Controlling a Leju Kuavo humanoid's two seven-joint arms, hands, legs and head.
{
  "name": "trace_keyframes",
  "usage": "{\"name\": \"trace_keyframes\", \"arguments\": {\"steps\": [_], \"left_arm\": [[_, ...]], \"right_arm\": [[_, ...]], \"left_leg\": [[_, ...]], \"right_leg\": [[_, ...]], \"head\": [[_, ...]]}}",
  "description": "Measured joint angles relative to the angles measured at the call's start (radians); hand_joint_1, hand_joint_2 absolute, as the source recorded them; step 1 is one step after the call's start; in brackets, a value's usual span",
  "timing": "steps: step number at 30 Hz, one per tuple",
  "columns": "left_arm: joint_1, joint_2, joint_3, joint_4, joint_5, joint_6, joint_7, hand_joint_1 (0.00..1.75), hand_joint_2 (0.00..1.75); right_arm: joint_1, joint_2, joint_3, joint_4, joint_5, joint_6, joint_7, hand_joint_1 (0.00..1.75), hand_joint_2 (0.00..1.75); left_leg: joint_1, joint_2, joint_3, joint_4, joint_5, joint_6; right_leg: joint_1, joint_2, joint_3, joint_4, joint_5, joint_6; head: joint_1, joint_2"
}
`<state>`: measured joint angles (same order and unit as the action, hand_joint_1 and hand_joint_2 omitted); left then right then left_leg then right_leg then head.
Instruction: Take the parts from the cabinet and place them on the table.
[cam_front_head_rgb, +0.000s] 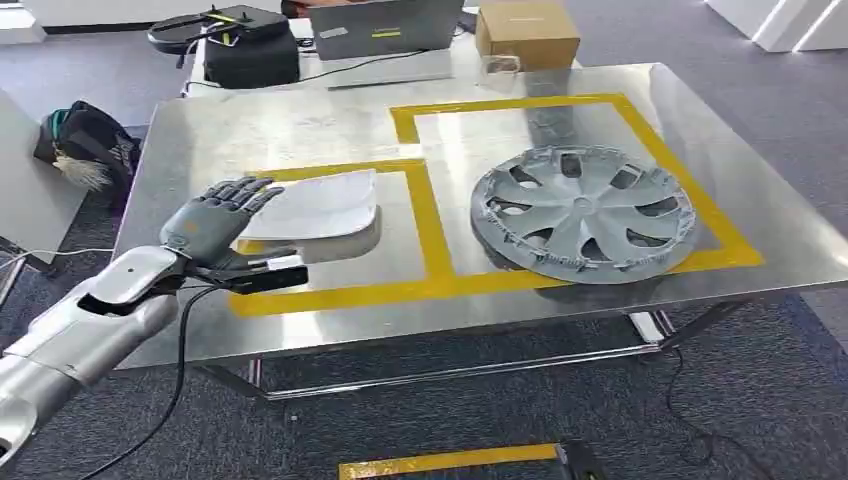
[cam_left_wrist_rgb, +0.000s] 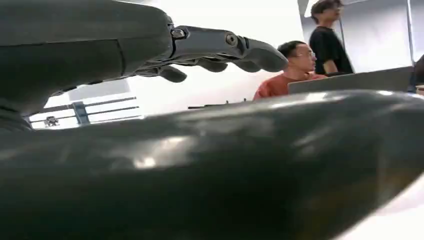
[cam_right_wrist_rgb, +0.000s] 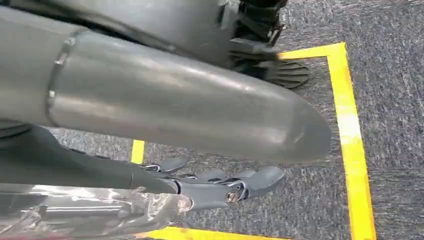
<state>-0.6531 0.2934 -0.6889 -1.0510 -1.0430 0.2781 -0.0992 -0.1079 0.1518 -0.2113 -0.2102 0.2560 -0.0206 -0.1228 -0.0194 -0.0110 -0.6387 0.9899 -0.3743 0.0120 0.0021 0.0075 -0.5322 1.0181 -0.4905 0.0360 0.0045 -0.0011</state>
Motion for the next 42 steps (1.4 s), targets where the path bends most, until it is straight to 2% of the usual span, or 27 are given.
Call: {"name": "trace_keyframes", "arguments": {"steps": [3, 4, 6, 8, 9, 10, 12, 13, 14, 15, 16, 19, 20, 21, 24, 25, 26, 27, 29, 30, 31, 33, 35, 37, 39, 40, 42], "left_arm": [[0.003, 0.004, 0.003, 0.0, 0.0, 0.0, 0.0, 0.0, 0.0], [0.006, 0.009, 0.004, 0.0, 0.0, 0.0, -0.001, 0.0, 0.0], [0.007, 0.017, 0.008, 0.0, 0.0, 0.0, -0.001, 0.0, 0.0], [0.008, 0.021, 0.01, 0.0, 0.0, -0.001, -0.001, 0.0, 0.0], [0.011, 0.022, 0.01, 0.0, 0.0, -0.002, -0.001, 0.0, 0.0], [0.014, 0.024, 0.01, 0.0, 0.0, -0.003, -0.001, 0.0, 0.0], [0.015, 0.031, 0.011, 0.0, 0.0, -0.004, -0.003, 0.0, 0.0], [0.014, 0.036, 0.014, 0.0, 0.0, -0.004, -0.003, 0.0, 0.0], [0.014, 0.039, 0.016, -0.001, 0.0, -0.004, -0.003, 0.0, 0.0], [0.013, 0.044, 0.019, -0.001, 0.002, -0.004, -0.003, 0.0, 0.0], [0.014, 0.05, 0.023, -0.003, 0.003, -0.003, -0.003, 0.0, 0.0], [0.031, 0.074, 0.036, -0.004, 0.01, 0.0, 0.001, 0.0, 0.0], [0.036, 0.085, 0.042, -0.005, 0.012, 0.001, 0.003, 0.0, 0.0], [0.046, 0.093, 0.049, -0.01, 0.016, 0.003, 0.006, 0.0, 0.0], [0.081, 0.138, 0.085, -0.029, 0.027, 0.011, 0.007, 0.0, 0.0], [0.094, 0.151, 0.1, -0.037, 0.03, 0.013, 0.009, 0.0, 0.0], [0.106, 0.161, 0.111, -0.042, 0.03, 0.013, 0.01, 0.0, 0.0], [0.116, 0.173, 0.125, -0.049, 0.03, 0.015, 0.01, 0.0, 0.0], [0.131, 0.191, 0.146, -0.061, 0.031, 0.017, 0.01, 0.0, 0.0], [0.139, 0.203, 0.158, -0.069, 0.031, 0.018, 0.013, 0.0, 0.0], [0.146, 0.214, 0.169, -0.079, 0.031, 0.019, 0.016, 0.0, 0.0], [0.161, 0.233, 0.193, -0.092, 0.033, 0.022, 0.018, 0.0, 0.0], [0.189, 0.254, 0.214, -0.102, 0.033, 0.023, 0.018, 0.0, 0.0], [0.208, 0.272, 0.231, -0.11, 0.032, 0.024, 0.018, 0.0, 0.0], [0.222, 0.281, 0.246, -0.118, 0.032, 0.024, 0.018, 0.0, 0.0], [0.23, 0.285, 0.251, -0.121, 0.032, 0.024, 0.018, 0.0, 0.0], [0.245, 0.29, 0.261, -0.127, 0.031, 0.024, 0.018, 0.0, 0.0]], "right_arm": [[0.004, 0.0, 0.0, 0.0, -0.001, 0.0, 0.0, 0.0, 0.0], [0.006, 0.0, 0.0, 0.0, -0.002, 0.0, 0.0, 0.0, 0.0], [0.003, -0.002, -0.001, 0.0, -0.002, 0.001, 0.0, 0.0, 0.0], [0.004, -0.002, -0.001, 0.0, -0.002, 0.001, 0.0, 0.0, 0.0], [0.005, -0.002, -0.001, 0.0, -0.002, 0.001, 0.0, 0.0, 0.0], [0.005, -0.002, -0.001, 0.0, -0.002, 0.001, 0.0, 0.0, 0.0], [0.005, -0.002, -0.001, 0.0, -0.002, 0.001, 0.0, 0.0, 0.0], [0.005, -0.002, -0.001, 0.0, -0.002, 0.001, 0.0, 0.0, 0.0], [0.004, -0.002, -0.001, 0.0, -0.003, 0.0, -0.001, 0.0, 0.0], [0.004, -0.005, -0.001, 0.0, -0.005, 0.0, -0.002, 0.0, 0.0], [0.004, -0.005, -0.001, 0.0, -0.005, -0.001, -0.003, 0.0, 0.0], [0.012, -0.005, -0.004, 0.0, -0.01, -0.003, -0.005, 0.0, 0.0], [0.016, -0.005, -0.007, 0.001, -0.012, -0.003, -0.005, 0.0, 0.0], [0.021, -0.006, -0.008, 0.001, -0.013, -0.004, -0.005, 0.0, 0.0], [0.024, -0.008, -0.014, 0.001, -0.015, -0.004, -0.012, 0.0, 0.0], [0.024, -0.008, -0.017, 0.002, -0.016, -0.004, -0.013, 0.0, 0.0], [0.025, -0.009, -0.018, 0.002, -0.016, -0.005, -0.015, 0.0, 0.0], [0.026, -0.011, -0.02, 0.002, -0.016, -0.005, -0.016, 0.0, 0.0], [0.025, -0.012, -0.024, 0.002, -0.016, -0.006, -0.017, 0.0, 0.0], [0.021, -0.014, -0.025, 0.002, -0.016, -0.007, -0.017, 0.0, 0.0], [0.02, -0.014, -0.026, 0.001, -0.016, -0.008, -0.018, 0.0, 0.0], [0.021, -0.014, -0.026, 0.002, -0.016, -0.008, -0.018, 0.0, 0.0], [0.025, -0.014, -0.026, 0.002, -0.016, -0.009, -0.018, 0.0, 0.0], [0.025, -0.015, -0.027, 0.002, -0.015, -0.009, -0.018, 0.0, 0.0], [0.024, -0.015, -0.027, 0.002, -0.014, -0.008, -0.019, 0.0, 0.0], [0.024, -0.015, -0.027, 0.002, -0.015, -0.008, -0.019, 0.0, 0.0], [0.025, -0.015, -0.027, 0.002, -0.015, -0.007, -0.019, 0.0, 0.0]], "left_leg": [[0.006, 0.001, -0.006, -0.005, 0.024, -0.014], [0.001, -0.001, -0.011, -0.004, 0.026, -0.02], [0.007, 0.001, -0.036, 0.056, -0.061, -0.039], [0.015, 0.001, -0.087, 0.217, -0.161, -0.052], [0.02, 0.001, -0.106, 0.29, -0.187, -0.058], [0.024, 0.001, -0.104, 0.317, -0.181, -0.062], [0.032, 0.002, -0.041, 0.247, -0.116, -0.07], [0.036, 0.003, 0.019, 0.159, -0.081, -0.075], [0.041, 0.004, 0.08, 0.071, -0.067, -0.081], [0.038, 0.002, 0.119, 0.011, -0.096, -0.087], [0.036, -0.001, 0.121, -0.01, -0.099, -0.068], [0.032, 0.003, 0.096, -0.004, -0.081, -0.039], [0.036, 0.007, 0.088, -0.008, -0.07, -0.023], [0.035, 0.008, 0.08, -0.008, -0.062, -0.013], [0.027, 0.011, 0.044, -0.006, -0.033, -0.001], [0.024, 0.011, 0.032, -0.005, -0.024, -0.001], [0.022, 0.011, 0.02, -0.004, -0.015, -0.001], [0.021, 0.011, 0.008, -0.004, -0.005, -0.002], [0.02, 0.009, -0.013, -0.002, 0.014, -0.007], [0.018, 0.009, -0.02, -0.002, 0.023, -0.012], [0.017, 0.009, -0.025, 0.001, 0.032, -0.018], [0.021, 0.009, -0.026, -0.009, 0.055, -0.028], [0.023, 0.009, -0.035, -0.01, 0.06, -0.041], [0.025, 0.009, -0.062, 0.071, -0.069, -0.054], [0.026, 0.009, -0.096, 0.231, -0.177, -0.061], [0.026, 0.009, -0.102, 0.297, -0.188, -0.062], [0.029, 0.009, -0.067, 0.315, -0.114, -0.064]], "right_leg": [[0.006, 0.003, -0.014, -0.004, 0.014, -0.005], [-0.003, 0.0, -0.019, -0.017, 0.027, -0.012], [-0.009, -0.002, -0.033, -0.02, 0.048, -0.025], [-0.012, -0.004, -0.055, -0.019, 0.065, -0.023], [-0.014, -0.006, -0.066, -0.019, 0.073, -0.02], [-0.016, -0.008, -0.076, -0.018, 0.081, -0.017], [-0.023, -0.009, -0.097, -0.014, 0.095, -0.008], [-0.027, -0.009, -0.106, -0.01, 0.1, -0.003], [-0.028, -0.009, -0.112, -0.005, 0.104, 0.004], [-0.024, -0.009, -0.121, -0.002, 0.11, 0.011], [-0.023, -0.008, -0.125, -0.003, 0.119, 0.019], [-0.024, -0.006, -0.133, -0.017, 0.149, 0.034], [-0.027, -0.007, -0.142, -0.008, 0.127, 0.038], [-0.025, -0.009, -0.159, 0.025, 0.074, 0.039], [-0.022, -0.008, -0.215, 0.271, -0.085, 0.039], [-0.02, -0.008, -0.218, 0.32, -0.092, 0.037], [-0.018, -0.008, -0.2, 0.324, -0.071, 0.034], [-0.015, -0.008, -0.163, 0.29, -0.032, 0.029], [-0.009, -0.006, -0.043, 0.13, 0.021, 0.015], [-0.006, -0.003, 0.01, 0.036, -0.023, 0.01], [-0.004, -0.001, 0.051, -0.025, -0.038, 0.011], [0.002, 0.002, 0.031, -0.01, -0.023, 0.007], [-0.006, 0.001, 0.014, -0.016, 0.002, -0.016], [-0.007, 0.0, -0.014, -0.015, 0.029, -0.029], [-0.006, -0.001, -0.05, -0.014, 0.056, -0.031], [-0.007, -0.001, -0.068, -0.013, 0.07, -0.03], [-0.008, -0.003, -0.104, -0.011, 0.098, -0.027]], "head": [[0.002, 0.0], [0.002, 0.0], [-0.006, 0.0], [-0.008, 0.0], [-0.008, 0.0], [-0.008, 0.0], [-0.008, 0.0], [-0.008, 0.0], [-0.008, 0.0], [-0.012, 0.0], [-0.01, 0.0], [-0.009, 0.0], [-0.01, 0.0], [-0.006, 0.0], [-0.002, 0.0], [-0.002, 0.0], [-0.002, 0.0], [-0.002, 0.0], [-0.002, 0.0], [-0.002, 0.0], [-0.003, 0.0], [-0.001, 0.0], [-0.003, 0.0], [-0.008, 0.0], [-0.008, 0.0], [-0.009, 0.0], [-0.009, 0.0]]}}
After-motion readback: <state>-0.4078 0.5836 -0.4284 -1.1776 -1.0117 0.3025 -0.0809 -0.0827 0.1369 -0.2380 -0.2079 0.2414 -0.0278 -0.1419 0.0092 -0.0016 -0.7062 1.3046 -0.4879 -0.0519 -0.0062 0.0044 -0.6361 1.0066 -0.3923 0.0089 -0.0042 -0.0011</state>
